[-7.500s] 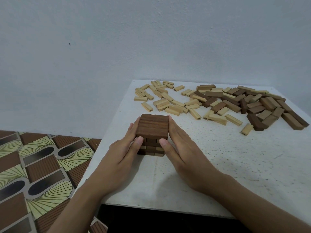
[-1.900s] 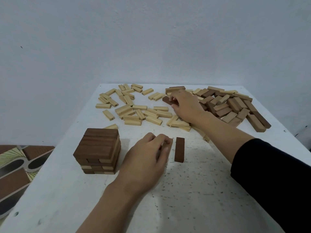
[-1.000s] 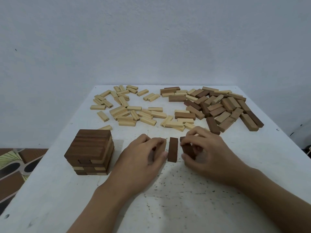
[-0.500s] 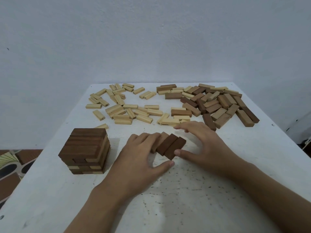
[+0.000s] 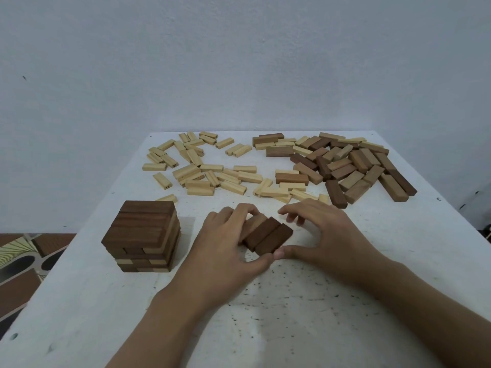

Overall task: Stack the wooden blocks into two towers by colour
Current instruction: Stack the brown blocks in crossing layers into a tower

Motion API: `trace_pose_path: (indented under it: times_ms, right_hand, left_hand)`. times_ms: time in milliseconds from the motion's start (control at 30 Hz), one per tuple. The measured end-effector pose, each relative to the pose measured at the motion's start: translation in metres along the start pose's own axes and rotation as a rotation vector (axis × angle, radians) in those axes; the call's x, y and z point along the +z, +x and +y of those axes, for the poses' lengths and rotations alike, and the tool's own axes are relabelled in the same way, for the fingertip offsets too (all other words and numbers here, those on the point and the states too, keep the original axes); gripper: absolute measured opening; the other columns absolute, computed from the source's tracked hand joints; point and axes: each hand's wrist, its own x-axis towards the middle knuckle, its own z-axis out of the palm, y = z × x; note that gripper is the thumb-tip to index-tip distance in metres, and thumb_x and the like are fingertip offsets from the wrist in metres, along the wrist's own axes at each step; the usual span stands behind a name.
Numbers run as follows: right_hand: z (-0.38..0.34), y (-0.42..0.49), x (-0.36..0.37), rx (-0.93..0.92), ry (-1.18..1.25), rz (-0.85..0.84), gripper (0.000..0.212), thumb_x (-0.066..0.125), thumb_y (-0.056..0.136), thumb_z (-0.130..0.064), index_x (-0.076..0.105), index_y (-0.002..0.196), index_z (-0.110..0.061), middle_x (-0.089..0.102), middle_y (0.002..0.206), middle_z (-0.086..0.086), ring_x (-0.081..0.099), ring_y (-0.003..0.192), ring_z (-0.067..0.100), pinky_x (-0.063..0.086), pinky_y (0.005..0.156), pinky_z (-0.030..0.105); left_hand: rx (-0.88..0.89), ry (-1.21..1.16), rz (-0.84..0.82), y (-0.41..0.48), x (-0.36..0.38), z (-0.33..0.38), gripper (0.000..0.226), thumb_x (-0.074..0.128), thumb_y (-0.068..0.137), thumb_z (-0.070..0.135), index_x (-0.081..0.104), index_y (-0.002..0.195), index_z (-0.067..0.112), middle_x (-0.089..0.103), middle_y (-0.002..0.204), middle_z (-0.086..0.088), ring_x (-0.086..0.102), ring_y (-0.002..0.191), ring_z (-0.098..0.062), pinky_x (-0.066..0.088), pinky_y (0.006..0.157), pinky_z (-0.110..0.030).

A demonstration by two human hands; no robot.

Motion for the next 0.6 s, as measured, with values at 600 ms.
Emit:
trace_pose_path:
  times_ms: [600]
  right_hand:
    - [0.003,-0.002,-0.014,-0.074,0.009,-0.224,0.076,0.070,0.082,-0.064,0.050,0.147,-0.030,0.050,0.139,-0.025,0.034,0.130,-0.012,0.027,0.102,0.009]
  left_hand:
    - [-0.065,0.016,-0.066,0.002,-0.008,-0.002,0.061,0.081,0.075,0.056,0.058,0.129,0.038,0.058,0.094,0.015,0.054,0.089,-0.002,0.049,0.078,-0.027]
